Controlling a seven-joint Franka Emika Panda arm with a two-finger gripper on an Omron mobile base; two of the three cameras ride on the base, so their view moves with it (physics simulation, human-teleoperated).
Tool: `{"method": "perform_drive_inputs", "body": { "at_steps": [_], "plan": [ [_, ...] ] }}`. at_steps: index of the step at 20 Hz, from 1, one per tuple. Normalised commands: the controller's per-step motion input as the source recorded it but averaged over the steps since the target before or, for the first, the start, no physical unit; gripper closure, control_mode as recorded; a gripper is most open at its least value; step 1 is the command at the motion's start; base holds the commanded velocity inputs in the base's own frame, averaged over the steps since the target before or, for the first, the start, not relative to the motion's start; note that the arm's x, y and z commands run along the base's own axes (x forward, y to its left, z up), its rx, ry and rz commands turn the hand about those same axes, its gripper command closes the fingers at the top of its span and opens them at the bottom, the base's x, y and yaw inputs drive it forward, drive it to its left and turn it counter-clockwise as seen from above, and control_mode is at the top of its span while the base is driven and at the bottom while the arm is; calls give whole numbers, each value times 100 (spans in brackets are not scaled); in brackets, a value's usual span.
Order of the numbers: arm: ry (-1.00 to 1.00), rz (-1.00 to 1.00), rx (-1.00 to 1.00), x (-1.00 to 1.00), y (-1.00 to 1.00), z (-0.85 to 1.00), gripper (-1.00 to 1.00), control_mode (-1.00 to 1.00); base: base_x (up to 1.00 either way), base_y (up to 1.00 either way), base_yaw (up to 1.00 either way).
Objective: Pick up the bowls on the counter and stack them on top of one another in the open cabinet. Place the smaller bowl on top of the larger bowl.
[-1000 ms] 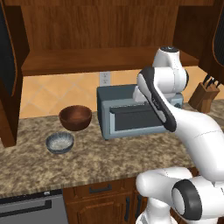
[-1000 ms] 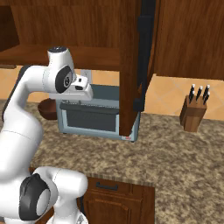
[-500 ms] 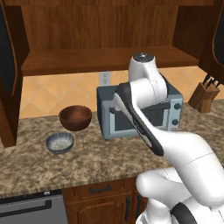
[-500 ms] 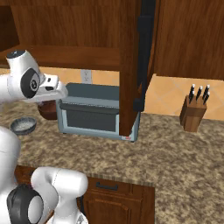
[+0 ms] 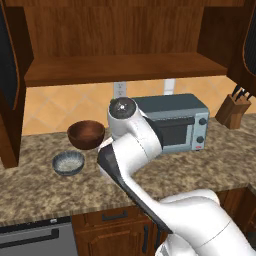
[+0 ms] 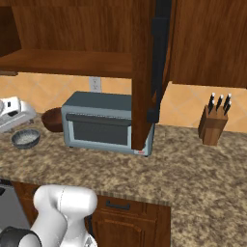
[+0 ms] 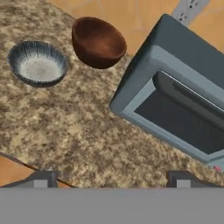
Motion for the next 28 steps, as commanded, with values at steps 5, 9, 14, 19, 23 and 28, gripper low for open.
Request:
{"method": "perform_drive_inputs", "body": {
  "at_steps": [5, 9, 14, 19, 23, 28],
  "plan": [
    [4, 25, -15, -17, 100, -32, -100, -100, 0, 0, 0],
    [20, 25, -8, 7, 100, -27, -100, -100, 0, 0, 0],
    [43, 10, -20, 80, 76, -43, -100, -100, 0, 0, 0],
    [20, 0, -19, 21, 21, -29, -100, -100, 0, 0, 0],
    [2, 3, -12, 27, 38, -62, -100, -100, 0, 0, 0],
    [-2, 7, -1, 19, 15, -47, -100, -100, 0, 0, 0]
  ]
}}
